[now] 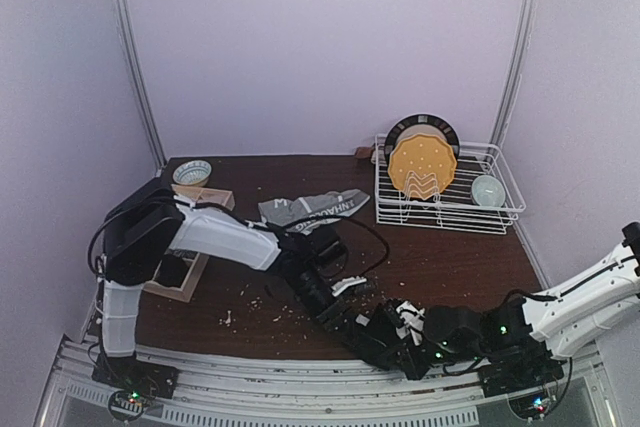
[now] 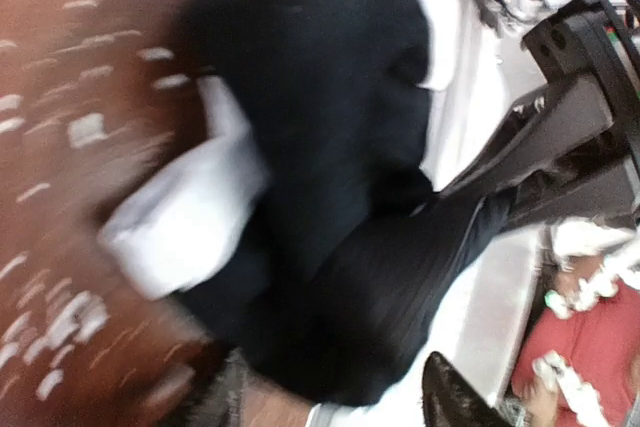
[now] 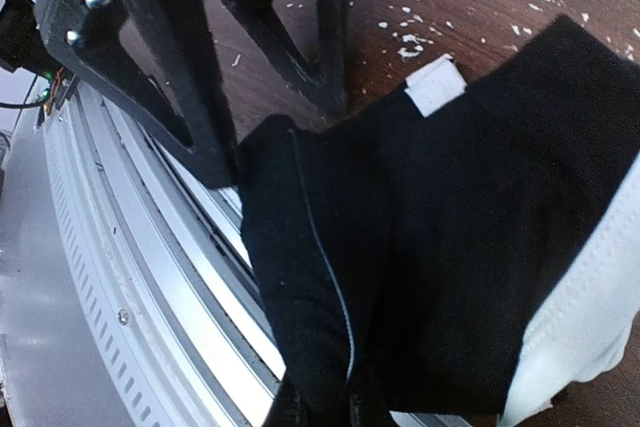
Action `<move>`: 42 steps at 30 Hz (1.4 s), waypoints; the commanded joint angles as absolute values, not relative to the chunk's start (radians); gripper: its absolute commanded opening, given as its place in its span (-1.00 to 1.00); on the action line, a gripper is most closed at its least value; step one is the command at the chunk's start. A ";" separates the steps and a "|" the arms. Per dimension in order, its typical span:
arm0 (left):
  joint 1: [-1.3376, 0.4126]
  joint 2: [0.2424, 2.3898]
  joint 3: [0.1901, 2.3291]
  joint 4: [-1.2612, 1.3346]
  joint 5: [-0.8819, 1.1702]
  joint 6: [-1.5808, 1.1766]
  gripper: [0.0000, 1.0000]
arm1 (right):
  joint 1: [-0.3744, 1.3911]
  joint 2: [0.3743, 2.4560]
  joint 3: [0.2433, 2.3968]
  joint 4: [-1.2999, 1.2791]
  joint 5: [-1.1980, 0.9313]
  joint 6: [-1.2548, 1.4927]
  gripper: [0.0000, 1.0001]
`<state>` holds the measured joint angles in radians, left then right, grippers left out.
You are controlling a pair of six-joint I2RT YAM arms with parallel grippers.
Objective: Roll the underwear
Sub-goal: Roll the underwear at the center of the board.
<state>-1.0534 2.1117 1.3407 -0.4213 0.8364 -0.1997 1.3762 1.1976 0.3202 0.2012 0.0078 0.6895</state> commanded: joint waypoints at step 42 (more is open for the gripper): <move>-1.288 1.619 0.720 0.363 0.175 0.424 0.95 | 1.136 1.356 0.143 0.559 -0.297 0.975 -1.00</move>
